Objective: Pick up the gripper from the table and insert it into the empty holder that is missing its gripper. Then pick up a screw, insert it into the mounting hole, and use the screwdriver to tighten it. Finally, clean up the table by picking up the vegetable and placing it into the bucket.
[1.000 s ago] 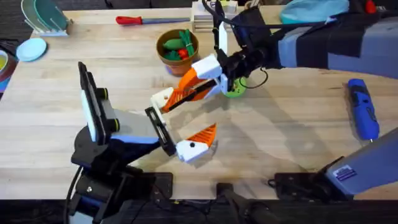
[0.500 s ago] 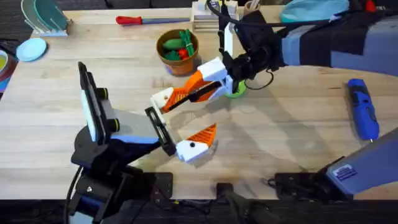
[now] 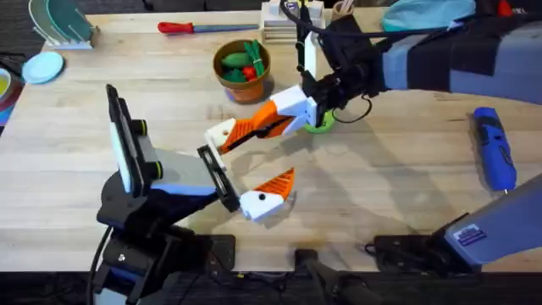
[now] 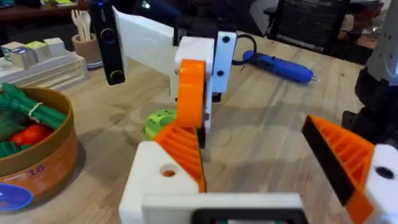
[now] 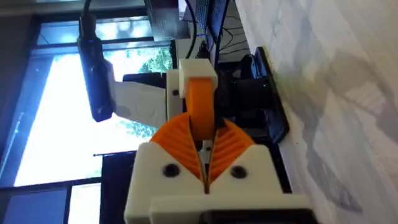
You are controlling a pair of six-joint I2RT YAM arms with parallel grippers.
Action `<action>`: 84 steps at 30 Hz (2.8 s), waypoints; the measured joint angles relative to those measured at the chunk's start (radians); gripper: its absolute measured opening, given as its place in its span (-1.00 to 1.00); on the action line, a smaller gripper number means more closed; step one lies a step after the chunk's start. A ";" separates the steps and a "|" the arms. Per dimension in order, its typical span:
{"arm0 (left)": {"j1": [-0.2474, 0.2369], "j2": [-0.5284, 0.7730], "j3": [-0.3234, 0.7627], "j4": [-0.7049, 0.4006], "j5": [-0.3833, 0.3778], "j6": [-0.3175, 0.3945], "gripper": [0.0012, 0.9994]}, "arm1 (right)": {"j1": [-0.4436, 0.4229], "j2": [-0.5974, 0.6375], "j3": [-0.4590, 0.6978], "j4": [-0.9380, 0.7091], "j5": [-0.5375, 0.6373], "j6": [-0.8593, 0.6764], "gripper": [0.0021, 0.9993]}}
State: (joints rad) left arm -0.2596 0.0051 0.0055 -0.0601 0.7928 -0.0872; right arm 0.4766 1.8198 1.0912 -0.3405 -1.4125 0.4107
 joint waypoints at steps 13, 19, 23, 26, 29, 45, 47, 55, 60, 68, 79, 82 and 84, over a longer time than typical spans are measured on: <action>0.002 0.000 0.000 0.001 -0.038 -0.005 0.99 | 0.020 0.000 0.000 0.061 0.040 0.038 -0.98; 0.004 0.000 0.000 0.002 -0.057 -0.004 0.99 | 0.022 0.000 0.000 0.158 0.065 0.100 -0.98; 0.004 0.000 0.000 0.002 -0.062 -0.005 0.99 | 0.023 0.000 0.000 0.166 0.077 0.120 -0.99; 0.004 0.000 0.000 0.002 -0.064 -0.008 0.99 | 0.023 0.000 0.000 0.169 0.082 0.125 -0.99; 0.004 0.000 0.000 0.002 -0.065 -0.011 0.99 | 0.024 0.000 0.000 0.169 0.085 0.129 -0.99; 0.004 0.000 0.000 0.003 -0.084 -0.021 0.99 | 0.011 0.000 0.000 0.190 0.112 0.164 -0.99; 0.004 0.001 0.000 0.004 -0.094 -0.023 0.99 | 0.017 0.000 0.001 0.206 0.121 0.180 -0.99; 0.004 0.010 0.000 0.004 -0.166 -0.036 0.99 | 0.056 0.000 0.010 0.275 0.192 0.286 -0.99; 0.013 0.010 0.000 0.006 -0.228 -0.039 0.99 | 0.087 0.000 0.011 0.389 0.266 0.404 -0.99; 0.023 0.010 0.000 0.004 -0.303 -0.051 0.99 | 0.135 -0.001 0.015 0.459 0.362 0.503 -0.99; 0.023 0.010 0.000 0.004 -0.340 -0.063 0.99 | 0.154 -0.001 0.026 0.444 0.401 0.512 -0.87; 0.023 0.010 0.000 0.004 -0.339 -0.063 0.99 | 0.153 -0.001 0.027 0.440 0.398 0.513 -0.71; 0.023 0.010 0.000 0.004 -0.338 -0.060 0.99 | 0.153 -0.001 0.027 0.437 0.395 0.513 -0.61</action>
State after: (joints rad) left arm -0.2367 0.0151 0.0055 -0.0559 0.4548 -0.1472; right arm 0.6294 1.8184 1.1179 0.0968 -1.0179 0.9236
